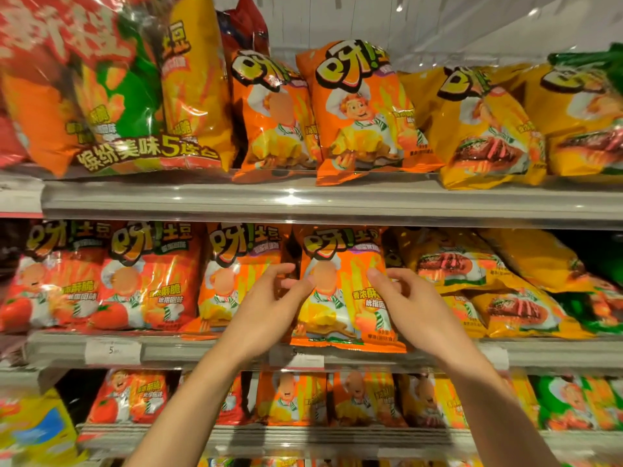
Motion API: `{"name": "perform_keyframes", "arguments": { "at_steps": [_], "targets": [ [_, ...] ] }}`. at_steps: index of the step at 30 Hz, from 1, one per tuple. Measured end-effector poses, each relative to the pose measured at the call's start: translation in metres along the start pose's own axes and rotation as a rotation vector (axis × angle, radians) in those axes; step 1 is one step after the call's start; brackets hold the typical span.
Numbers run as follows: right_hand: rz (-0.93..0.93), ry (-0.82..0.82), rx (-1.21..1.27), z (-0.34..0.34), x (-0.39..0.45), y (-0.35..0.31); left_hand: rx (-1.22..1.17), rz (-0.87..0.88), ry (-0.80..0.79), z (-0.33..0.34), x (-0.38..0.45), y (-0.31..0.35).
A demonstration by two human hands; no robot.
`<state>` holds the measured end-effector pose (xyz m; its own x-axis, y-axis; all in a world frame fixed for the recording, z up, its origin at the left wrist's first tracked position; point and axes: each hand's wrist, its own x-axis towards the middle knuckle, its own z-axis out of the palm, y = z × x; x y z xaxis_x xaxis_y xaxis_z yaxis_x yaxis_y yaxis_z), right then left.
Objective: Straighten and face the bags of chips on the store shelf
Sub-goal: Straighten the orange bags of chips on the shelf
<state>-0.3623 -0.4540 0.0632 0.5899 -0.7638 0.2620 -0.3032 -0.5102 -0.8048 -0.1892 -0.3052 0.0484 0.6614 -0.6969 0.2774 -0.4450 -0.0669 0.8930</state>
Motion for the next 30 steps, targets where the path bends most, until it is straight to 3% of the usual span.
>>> {"name": "perform_keyframes", "arguments": {
  "at_steps": [8,17,22,25,30],
  "targets": [
    [0.029,-0.033,0.137,-0.006,-0.017,0.014,-0.070,-0.029,-0.061,0.018,0.006,0.016],
    [-0.089,-0.137,0.108,0.032,-0.007,-0.021,-0.134,-0.072,0.172,-0.036,-0.014,-0.008],
    [-0.164,0.061,-0.242,0.043,0.028,-0.028,-0.152,-0.076,0.298,-0.064,-0.024,-0.019],
    [-0.073,-0.001,-0.487,0.055,0.052,-0.025,-0.148,-0.081,0.347,-0.075,-0.027,-0.019],
    [0.032,-0.114,-0.663,0.069,0.077,-0.022,-0.123,-0.107,0.343,-0.085,-0.028,-0.022]
  ]
}}
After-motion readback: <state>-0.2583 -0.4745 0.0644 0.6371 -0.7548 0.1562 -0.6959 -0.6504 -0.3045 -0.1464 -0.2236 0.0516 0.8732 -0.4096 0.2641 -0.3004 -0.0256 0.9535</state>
